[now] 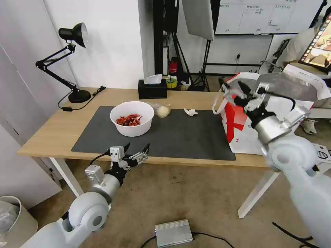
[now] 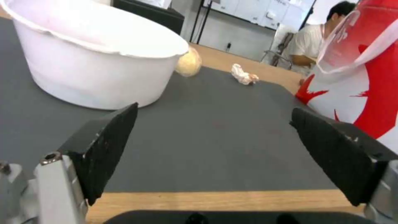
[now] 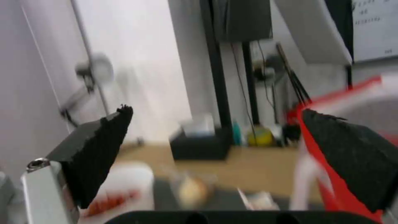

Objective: Pick up the trash from the table and place it into the takeout bag.

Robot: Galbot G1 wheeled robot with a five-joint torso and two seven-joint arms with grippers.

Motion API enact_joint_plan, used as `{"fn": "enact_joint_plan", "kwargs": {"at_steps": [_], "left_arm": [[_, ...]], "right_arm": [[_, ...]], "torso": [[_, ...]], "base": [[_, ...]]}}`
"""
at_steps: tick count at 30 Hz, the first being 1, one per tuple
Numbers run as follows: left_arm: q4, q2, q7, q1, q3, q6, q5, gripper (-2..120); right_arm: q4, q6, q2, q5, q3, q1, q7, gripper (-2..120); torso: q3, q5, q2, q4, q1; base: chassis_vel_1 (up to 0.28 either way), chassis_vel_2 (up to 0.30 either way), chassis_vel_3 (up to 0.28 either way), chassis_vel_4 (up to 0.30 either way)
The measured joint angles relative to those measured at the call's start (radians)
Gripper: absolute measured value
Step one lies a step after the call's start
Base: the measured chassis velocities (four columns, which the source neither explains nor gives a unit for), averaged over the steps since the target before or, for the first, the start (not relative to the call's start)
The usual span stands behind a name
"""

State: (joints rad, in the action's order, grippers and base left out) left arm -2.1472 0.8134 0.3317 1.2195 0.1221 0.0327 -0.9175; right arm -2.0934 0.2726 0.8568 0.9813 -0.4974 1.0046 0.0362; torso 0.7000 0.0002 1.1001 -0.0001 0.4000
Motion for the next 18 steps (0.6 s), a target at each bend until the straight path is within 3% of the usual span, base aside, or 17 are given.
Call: {"fn": "enact_joint_plan", "kwargs": {"at_steps": [3, 12, 18], "left_arm": [[0.000, 0.002, -0.001, 0.005, 0.002, -0.002, 0.008, 100], [-0.002, 0.010, 0.000, 0.036, 0.033, -0.003, 0.045, 100], [0.005, 0.011, 0.001, 0.057, 0.050, -0.003, 0.076, 100]], "right_arm": [[-0.053, 0.052, -0.015, -0.052, -0.045, 0.112, -0.021, 100], [-0.124, 0.139, -0.021, -0.114, -0.048, 0.254, -0.001, 100], [-0.131, 0.129, -0.021, -0.153, -0.039, 0.300, 0.003, 100]], "torso": [[0.000, -0.0002, 0.000, 0.0000, 0.000], [0.000, -0.0004, 0.000, 0.0001, 0.000], [0.000, -0.0003, 0.000, 0.0001, 0.000]], "base": [[0.000, 0.000, 0.000, 0.000], [0.000, 0.000, 0.000, 0.000], [0.000, 0.000, 0.000, 0.000]]}}
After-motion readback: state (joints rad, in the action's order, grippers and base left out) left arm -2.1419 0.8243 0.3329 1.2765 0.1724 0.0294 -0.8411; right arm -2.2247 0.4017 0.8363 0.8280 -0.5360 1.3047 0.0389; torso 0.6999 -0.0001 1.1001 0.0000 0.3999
